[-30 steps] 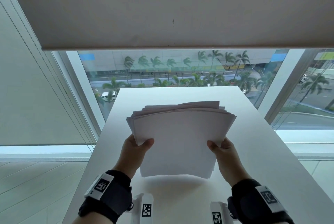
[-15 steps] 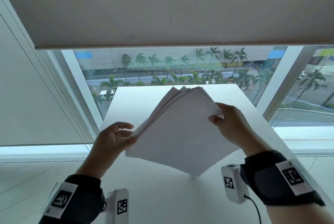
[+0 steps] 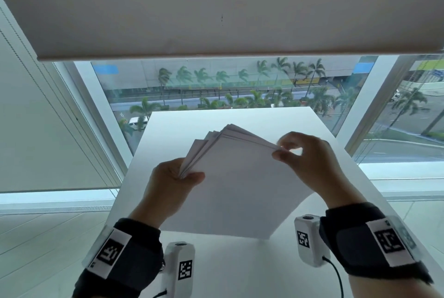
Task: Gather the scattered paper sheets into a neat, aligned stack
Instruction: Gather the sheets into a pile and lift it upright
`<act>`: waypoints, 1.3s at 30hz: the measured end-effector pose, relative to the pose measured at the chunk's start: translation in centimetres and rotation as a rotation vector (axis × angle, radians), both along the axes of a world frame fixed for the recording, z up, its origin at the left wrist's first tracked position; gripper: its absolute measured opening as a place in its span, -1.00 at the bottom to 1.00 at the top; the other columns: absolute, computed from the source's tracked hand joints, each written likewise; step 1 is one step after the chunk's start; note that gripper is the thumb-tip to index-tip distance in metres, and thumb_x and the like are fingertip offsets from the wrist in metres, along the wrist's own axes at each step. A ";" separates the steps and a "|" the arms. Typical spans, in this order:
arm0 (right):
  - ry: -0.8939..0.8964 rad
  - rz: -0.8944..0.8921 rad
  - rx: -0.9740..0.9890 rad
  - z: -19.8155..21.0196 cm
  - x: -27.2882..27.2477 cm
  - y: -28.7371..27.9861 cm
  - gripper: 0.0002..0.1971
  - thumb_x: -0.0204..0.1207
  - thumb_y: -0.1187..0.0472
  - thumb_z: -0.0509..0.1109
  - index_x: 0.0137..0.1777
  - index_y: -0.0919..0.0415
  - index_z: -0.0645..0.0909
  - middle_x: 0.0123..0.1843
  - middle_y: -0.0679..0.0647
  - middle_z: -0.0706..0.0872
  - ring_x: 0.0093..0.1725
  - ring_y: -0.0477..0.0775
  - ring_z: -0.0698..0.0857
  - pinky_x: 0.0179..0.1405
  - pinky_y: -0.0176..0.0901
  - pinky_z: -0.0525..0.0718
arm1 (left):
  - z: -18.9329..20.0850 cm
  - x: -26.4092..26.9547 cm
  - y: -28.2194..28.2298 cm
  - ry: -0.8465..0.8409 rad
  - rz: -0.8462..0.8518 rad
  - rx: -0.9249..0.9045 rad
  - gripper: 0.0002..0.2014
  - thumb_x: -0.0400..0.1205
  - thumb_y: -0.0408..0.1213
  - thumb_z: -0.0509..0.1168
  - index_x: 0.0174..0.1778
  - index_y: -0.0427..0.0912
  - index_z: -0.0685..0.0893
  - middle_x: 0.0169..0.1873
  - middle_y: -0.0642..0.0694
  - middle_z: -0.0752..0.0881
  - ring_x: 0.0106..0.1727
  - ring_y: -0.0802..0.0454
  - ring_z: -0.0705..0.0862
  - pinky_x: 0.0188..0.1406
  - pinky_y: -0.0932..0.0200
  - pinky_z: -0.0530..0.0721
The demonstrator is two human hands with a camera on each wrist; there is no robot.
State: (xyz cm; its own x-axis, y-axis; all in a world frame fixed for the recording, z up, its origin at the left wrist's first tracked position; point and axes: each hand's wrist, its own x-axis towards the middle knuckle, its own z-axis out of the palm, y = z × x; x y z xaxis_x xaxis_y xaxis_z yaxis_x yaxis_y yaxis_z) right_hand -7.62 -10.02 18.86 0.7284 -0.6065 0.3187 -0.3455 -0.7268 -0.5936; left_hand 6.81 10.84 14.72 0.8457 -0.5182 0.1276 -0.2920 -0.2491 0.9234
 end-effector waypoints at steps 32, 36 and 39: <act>-0.519 0.073 0.971 -13.6 -2.5 0.4 -0.59 0.46 0.59 0.29 -0.36 0.12 0.80 -0.33 -0.09 0.83 -0.28 -0.15 0.74 -0.17 -0.31 0.67 | -8.6 0.2 3.9 0.299 0.192 -0.296 -0.78 0.46 -0.58 0.38 -0.24 -0.12 0.72 -0.52 0.24 0.79 -0.44 0.39 0.70 -0.39 0.56 0.63; -0.503 0.093 0.982 -13.9 -2.6 0.7 -0.68 0.45 0.59 0.28 -0.20 0.17 0.72 -0.30 -0.10 0.84 -0.27 -0.18 0.73 -0.23 -0.39 0.67 | -9.3 0.2 4.2 0.330 0.199 -0.313 -0.75 0.42 -0.63 0.40 -0.25 -0.15 0.70 -0.51 0.22 0.79 -0.46 0.36 0.71 -0.42 0.53 0.65; -0.466 0.074 0.962 -13.8 -2.3 0.7 -0.69 0.48 0.57 0.27 -0.17 0.16 0.70 -0.30 -0.12 0.84 -0.27 -0.19 0.73 -0.20 -0.37 0.66 | -9.4 0.5 4.2 0.323 0.199 -0.307 -0.75 0.42 -0.62 0.39 -0.26 -0.14 0.69 -0.53 0.25 0.78 -0.48 0.39 0.69 -0.44 0.55 0.63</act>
State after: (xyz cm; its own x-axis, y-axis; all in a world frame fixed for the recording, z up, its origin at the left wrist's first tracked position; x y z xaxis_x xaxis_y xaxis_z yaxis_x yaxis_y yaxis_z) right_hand -9.91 -9.30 5.10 0.7034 -0.7106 -0.0137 0.0890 0.1072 -0.9902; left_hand 7.34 15.00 5.30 0.9459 -0.3223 -0.0359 0.0471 0.0271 0.9985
